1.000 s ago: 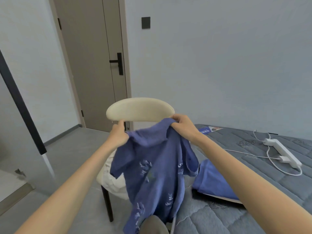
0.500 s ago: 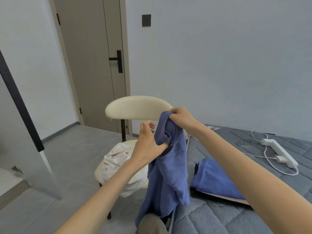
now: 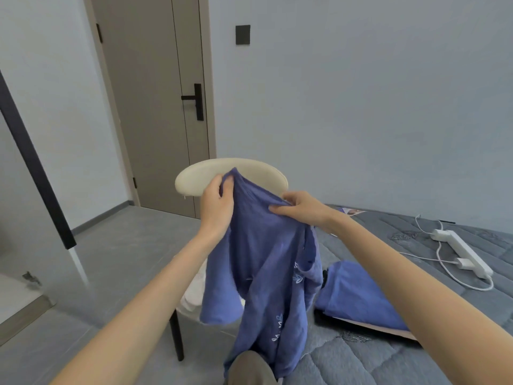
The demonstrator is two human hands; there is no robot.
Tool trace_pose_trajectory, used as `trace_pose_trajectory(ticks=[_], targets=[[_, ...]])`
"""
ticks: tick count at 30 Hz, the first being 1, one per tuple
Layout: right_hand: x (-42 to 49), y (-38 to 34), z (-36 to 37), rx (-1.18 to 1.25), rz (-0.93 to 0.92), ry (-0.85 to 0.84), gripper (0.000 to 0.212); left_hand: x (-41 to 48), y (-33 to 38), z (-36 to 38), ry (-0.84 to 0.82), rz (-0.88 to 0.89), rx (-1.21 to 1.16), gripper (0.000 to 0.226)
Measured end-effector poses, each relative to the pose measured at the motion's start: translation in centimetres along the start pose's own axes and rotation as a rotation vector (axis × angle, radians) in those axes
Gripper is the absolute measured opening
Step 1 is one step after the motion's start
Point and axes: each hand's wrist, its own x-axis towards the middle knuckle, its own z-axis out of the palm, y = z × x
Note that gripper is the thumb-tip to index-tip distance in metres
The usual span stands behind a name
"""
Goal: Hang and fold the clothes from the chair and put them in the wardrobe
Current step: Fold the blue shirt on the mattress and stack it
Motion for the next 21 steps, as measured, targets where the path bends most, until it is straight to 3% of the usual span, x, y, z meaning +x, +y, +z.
trace_pose_trajectory(ticks=[3, 6, 11, 21], targets=[[-1.1, 0.9, 0.7, -0.146, -0.024, -0.145, 0.026, 1.4, 0.7, -0.6, 0.002, 0.021, 0.001, 0.033], [-1.1, 2.7, 1.6, -0.413, -0.013, -0.084, 0.025, 1.9, 1.5, -0.9, -0.011, 0.053, 0.045, 0.030], [-1.1, 4.9, 2.5, -0.489, 0.071, 0.014, 0.023, 2.2, 2.0, -1.5, 0.001, 0.109, 0.105, 0.031], [-0.3, 4.9, 2.1, -0.626, 0.161, -0.021, 0.011, 3.8, 1.7, -4.5, 0.066, 0.095, 0.158, 0.027]])
